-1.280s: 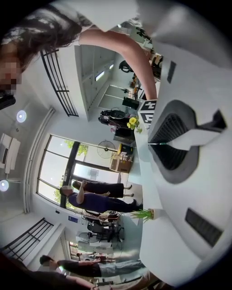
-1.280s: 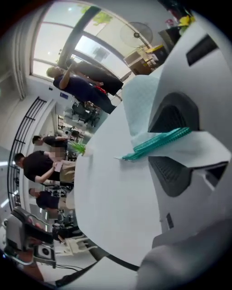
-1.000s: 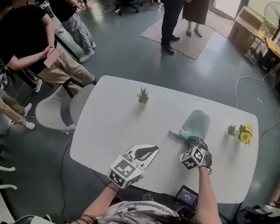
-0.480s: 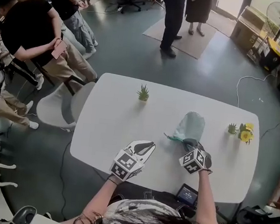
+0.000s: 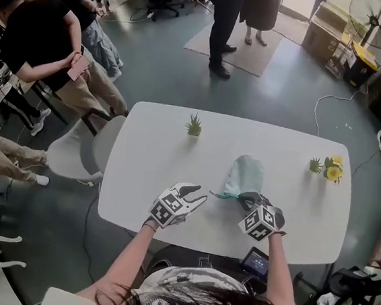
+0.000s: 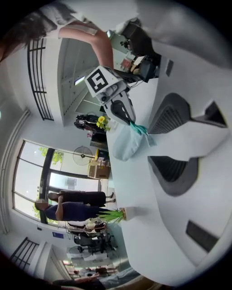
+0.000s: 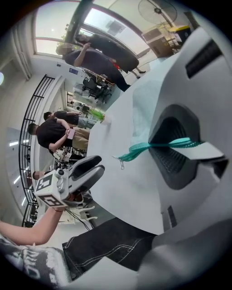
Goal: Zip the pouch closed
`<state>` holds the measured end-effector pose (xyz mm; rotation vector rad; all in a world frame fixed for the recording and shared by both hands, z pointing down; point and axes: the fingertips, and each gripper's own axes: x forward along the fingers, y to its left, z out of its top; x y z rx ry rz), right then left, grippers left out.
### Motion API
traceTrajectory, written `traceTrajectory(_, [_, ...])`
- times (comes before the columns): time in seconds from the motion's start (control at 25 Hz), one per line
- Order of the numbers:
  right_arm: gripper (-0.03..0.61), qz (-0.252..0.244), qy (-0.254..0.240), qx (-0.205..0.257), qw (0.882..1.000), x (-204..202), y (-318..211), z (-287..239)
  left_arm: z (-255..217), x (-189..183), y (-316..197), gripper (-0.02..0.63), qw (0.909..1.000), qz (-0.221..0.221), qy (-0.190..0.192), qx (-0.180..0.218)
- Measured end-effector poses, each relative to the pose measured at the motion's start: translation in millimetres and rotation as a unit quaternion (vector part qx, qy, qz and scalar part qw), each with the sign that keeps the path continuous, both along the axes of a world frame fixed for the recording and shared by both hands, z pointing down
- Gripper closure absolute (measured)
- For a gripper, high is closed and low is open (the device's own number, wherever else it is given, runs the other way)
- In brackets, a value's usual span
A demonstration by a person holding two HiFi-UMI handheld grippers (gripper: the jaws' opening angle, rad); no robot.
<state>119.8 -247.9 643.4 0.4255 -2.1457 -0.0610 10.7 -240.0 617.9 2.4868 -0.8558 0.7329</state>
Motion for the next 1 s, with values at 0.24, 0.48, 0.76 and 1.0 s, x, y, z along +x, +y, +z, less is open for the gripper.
traceTrajectory(0.24, [0.555, -0.023, 0.009, -0.001, 1.0, -12.7, 15.9, -3.9, 16.7, 4.0, 8.6, 0.463, 0.9923, 0.122, -0.011, -0.016])
traceTrajectory(0.48, [0.555, -0.034, 0.025, 0.003, 0.999, -20.6, 18.6, -3.8, 27.9, 18.4, 15.3, 0.485, 0.9795, 0.198, -0.02, -0.029])
traceTrajectory(0.76, [0.551, -0.001, 0.022, 0.011, 1.0, -22.5, 13.4, -2.9, 31.9, 16.2, 21.5, 0.585, 0.9825, 0.18, -0.003, -0.047])
traceTrajectory(1.0, [0.443, 0.113, -0.023, 0.002, 0.993, -23.4, 11.1, -9.6, 24.5, 4.7, 14.8, 0.594, 0.9945, 0.091, 0.022, -0.047])
